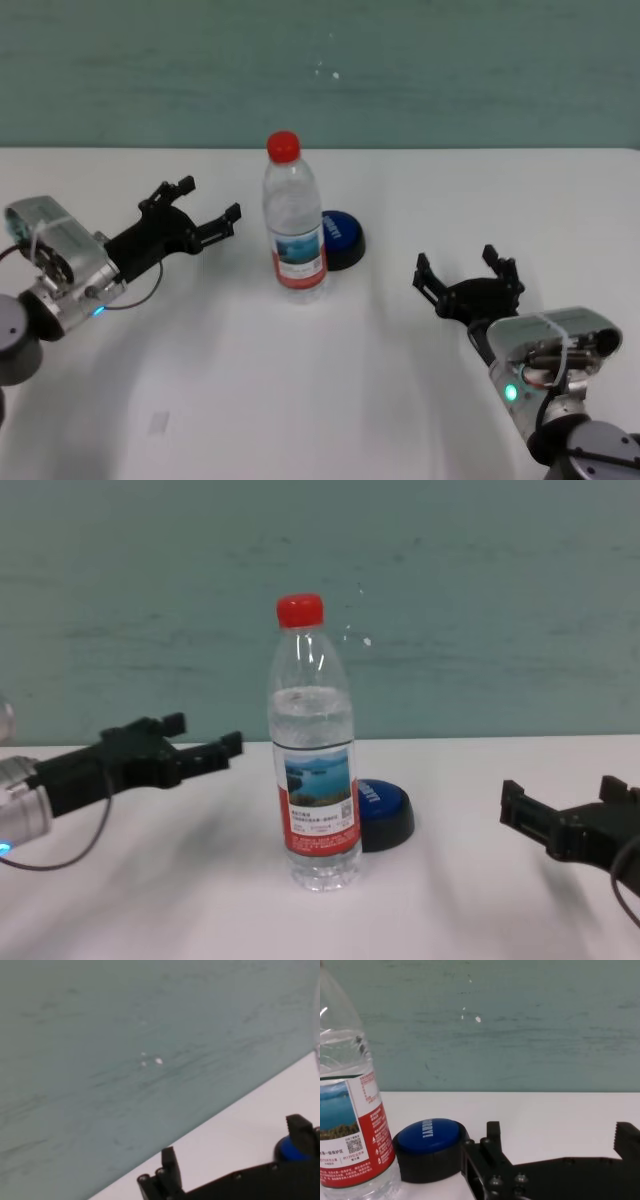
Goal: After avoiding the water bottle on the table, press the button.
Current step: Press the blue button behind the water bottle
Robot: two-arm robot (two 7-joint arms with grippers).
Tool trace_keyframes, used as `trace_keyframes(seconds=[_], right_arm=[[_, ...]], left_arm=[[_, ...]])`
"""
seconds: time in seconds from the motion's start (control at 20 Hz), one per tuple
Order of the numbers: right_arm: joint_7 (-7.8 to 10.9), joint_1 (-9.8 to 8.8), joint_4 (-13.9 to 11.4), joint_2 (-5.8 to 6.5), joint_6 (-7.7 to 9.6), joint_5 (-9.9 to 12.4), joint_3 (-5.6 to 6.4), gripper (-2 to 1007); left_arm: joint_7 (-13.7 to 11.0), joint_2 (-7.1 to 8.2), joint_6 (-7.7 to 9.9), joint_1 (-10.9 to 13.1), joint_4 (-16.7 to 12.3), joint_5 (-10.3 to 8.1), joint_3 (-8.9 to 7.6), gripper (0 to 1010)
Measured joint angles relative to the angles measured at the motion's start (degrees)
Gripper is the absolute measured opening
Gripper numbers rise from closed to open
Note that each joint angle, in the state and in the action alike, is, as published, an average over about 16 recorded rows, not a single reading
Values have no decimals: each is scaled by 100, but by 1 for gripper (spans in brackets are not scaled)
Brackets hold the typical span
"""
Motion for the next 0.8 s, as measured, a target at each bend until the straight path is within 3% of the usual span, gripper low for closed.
trace_keyframes(seconds=[0.25,0.8], right_arm=[[1,0,0,0,0,0,0,1004],[1,0,0,0,0,0,0,1004]], left_arm=[[327,210,221,450,-722,91,-133,1000],[1084,656,791,1869,-2672,332,-611,1000]])
